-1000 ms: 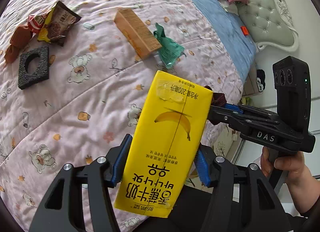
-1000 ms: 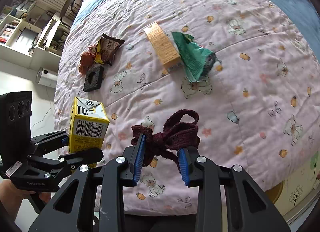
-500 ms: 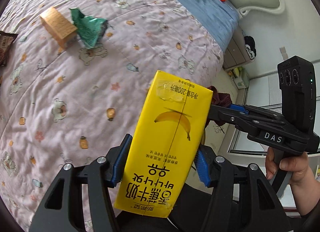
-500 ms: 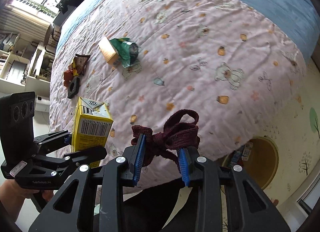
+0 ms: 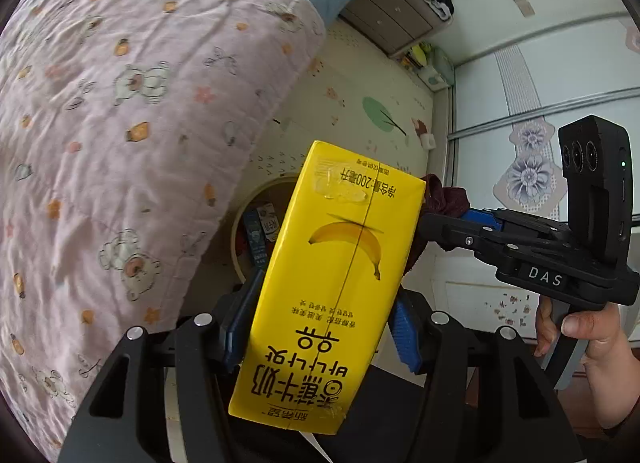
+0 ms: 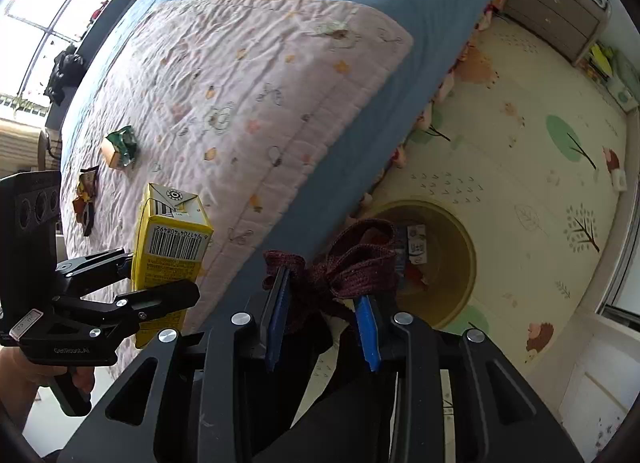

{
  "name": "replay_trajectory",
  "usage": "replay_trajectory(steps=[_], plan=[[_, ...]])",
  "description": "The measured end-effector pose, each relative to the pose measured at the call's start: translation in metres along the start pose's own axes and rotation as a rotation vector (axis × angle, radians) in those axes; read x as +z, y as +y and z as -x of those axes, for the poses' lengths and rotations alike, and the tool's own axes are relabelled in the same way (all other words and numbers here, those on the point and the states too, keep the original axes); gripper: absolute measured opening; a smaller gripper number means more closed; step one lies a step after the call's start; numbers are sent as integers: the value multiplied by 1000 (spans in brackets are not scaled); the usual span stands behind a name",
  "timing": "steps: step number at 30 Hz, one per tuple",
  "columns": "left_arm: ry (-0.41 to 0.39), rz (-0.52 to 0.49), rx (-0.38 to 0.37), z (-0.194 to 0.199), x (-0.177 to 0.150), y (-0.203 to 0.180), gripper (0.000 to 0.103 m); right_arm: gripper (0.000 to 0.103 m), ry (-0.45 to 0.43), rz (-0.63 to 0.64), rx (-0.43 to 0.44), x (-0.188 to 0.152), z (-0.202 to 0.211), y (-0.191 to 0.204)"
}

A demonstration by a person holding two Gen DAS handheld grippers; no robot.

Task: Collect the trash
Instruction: 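Carry the carton and ribbon over the yellow bin and open both tools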

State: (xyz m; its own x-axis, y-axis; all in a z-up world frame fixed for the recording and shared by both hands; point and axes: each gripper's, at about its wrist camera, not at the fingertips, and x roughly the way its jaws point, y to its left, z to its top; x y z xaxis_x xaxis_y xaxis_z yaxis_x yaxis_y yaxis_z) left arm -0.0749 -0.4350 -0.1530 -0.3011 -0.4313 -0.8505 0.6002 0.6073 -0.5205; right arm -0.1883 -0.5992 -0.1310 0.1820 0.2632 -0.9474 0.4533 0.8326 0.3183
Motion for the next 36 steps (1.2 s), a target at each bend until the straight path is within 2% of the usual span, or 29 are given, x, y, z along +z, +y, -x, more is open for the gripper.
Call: replay_trajectory(steps=[6, 12, 21, 26, 28, 30, 36], plan=[[83, -70, 1, -43, 8, -41, 58, 31, 10, -67, -21, -20, 4, -43], [128, -123, 33, -67, 13, -62, 58, 31, 30, -88, -19, -29, 0, -61], [135, -119, 50, -80, 15, -70, 58, 32, 60, -73, -29, -28, -8, -69], [150, -145, 70, -77, 8, -69, 59, 42, 145, -86, -35, -24, -19, -73], [153, -154, 80, -77, 7, -70, 67, 44, 166, -77, -46, -24, -23, -73], [159, -146, 78, -79, 7, -70, 68, 48, 189, -72, -56, -24, -26, -73], [162, -127, 77, -80, 5, -67, 68, 48, 169, -80, -49, -28, -24, -76]])
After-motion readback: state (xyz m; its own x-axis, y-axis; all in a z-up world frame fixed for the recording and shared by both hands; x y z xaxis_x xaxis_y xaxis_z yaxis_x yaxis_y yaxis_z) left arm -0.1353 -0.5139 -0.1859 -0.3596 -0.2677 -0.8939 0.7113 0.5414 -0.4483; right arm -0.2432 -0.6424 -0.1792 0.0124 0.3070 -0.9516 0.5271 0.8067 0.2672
